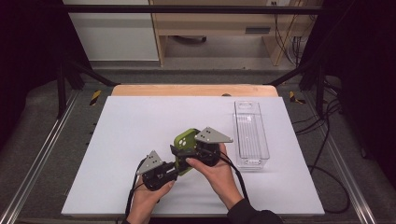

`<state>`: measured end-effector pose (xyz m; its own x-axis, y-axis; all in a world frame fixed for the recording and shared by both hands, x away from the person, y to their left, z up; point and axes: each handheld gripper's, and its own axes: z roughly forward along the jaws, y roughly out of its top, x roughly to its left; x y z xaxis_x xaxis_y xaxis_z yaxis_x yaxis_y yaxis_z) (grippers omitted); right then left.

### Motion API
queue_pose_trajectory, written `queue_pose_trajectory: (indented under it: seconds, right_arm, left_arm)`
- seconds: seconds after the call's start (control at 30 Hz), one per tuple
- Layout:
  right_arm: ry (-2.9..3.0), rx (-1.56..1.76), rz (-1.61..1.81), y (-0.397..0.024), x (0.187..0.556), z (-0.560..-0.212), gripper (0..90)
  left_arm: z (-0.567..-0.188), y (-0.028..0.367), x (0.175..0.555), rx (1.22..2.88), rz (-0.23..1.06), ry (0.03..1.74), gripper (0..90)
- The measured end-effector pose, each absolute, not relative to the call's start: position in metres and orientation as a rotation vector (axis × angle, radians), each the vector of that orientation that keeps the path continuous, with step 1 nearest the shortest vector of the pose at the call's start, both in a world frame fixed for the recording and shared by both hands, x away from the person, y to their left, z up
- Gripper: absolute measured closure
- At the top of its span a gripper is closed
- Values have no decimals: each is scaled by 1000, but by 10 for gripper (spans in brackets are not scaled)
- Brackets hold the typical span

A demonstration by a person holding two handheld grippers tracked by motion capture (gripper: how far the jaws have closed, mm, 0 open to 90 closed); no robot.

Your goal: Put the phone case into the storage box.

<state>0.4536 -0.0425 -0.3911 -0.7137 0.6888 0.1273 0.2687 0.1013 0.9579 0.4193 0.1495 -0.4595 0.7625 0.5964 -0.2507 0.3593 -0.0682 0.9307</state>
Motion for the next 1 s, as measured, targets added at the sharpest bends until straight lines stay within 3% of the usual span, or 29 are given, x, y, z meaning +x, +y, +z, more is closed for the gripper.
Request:
queue_pose_trajectory:
  seconds: [1.0]
  right_arm:
    - [2064, 991, 1584, -38, 452, -386, 160]
  left_arm:
    - [-462, 153, 421, 1700, 288, 783, 764]
